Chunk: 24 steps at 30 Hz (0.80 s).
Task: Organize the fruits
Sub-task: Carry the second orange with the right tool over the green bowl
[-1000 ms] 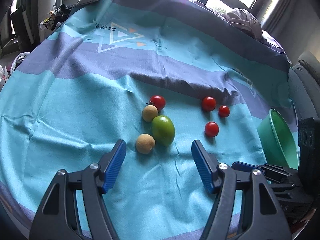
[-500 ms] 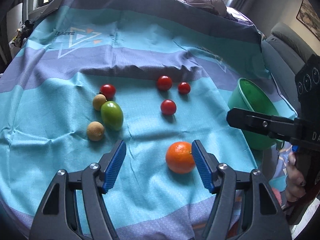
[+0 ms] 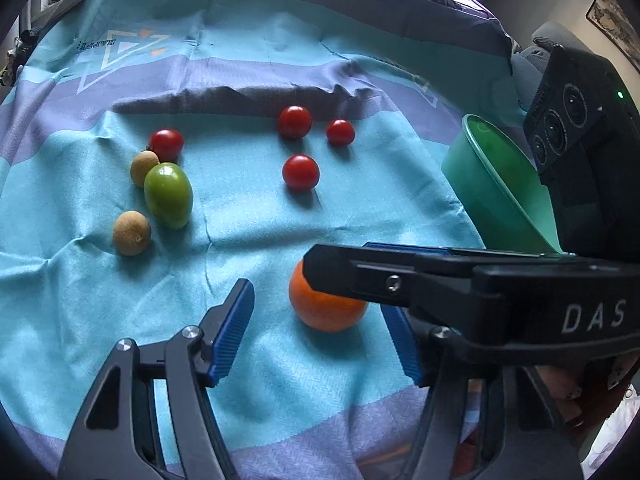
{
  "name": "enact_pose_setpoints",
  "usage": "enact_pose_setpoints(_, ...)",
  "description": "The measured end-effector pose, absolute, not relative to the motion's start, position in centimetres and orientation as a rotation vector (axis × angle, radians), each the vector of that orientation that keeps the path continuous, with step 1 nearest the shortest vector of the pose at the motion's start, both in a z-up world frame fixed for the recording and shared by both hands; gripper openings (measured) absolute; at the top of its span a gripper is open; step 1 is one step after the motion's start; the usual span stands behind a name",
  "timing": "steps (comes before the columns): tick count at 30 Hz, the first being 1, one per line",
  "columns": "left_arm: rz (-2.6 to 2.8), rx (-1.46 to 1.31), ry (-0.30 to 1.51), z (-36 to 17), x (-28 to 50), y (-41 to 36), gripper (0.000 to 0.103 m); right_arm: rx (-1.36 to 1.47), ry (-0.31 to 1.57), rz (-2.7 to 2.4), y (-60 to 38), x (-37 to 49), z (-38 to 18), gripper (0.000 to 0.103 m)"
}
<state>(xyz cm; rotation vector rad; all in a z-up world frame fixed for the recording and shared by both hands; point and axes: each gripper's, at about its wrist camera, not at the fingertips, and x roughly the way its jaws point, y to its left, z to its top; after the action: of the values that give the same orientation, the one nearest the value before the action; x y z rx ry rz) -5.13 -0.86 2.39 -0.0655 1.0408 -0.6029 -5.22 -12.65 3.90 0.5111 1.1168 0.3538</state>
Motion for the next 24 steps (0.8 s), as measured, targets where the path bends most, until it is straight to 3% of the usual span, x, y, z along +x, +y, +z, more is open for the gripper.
enact_pose_setpoints(10,-0.614,-0.085,1.080,1.2,-4.9,-1.6,0.055,0.479,1.160,0.331,-12.5,-4.9,3.0,0.052)
enact_pose_setpoints(12,-0.612,-0.084,1.091,0.9,-4.8,-1.9,0.047,0.464,1.173,0.325,-12.4,-4.9,2.7,0.052)
enact_pose_setpoints(17,-0.595,-0.083,1.064,1.4,-5.1,-2.1,0.046,0.412,1.170,0.321,-11.8,-5.0,2.6,0.048)
enact_pose_setpoints(24,-0.614,-0.032,0.919,6.2,-6.2,-4.3,0.046,0.384,1.018,0.306,-13.3,-6.6,7.0,0.048)
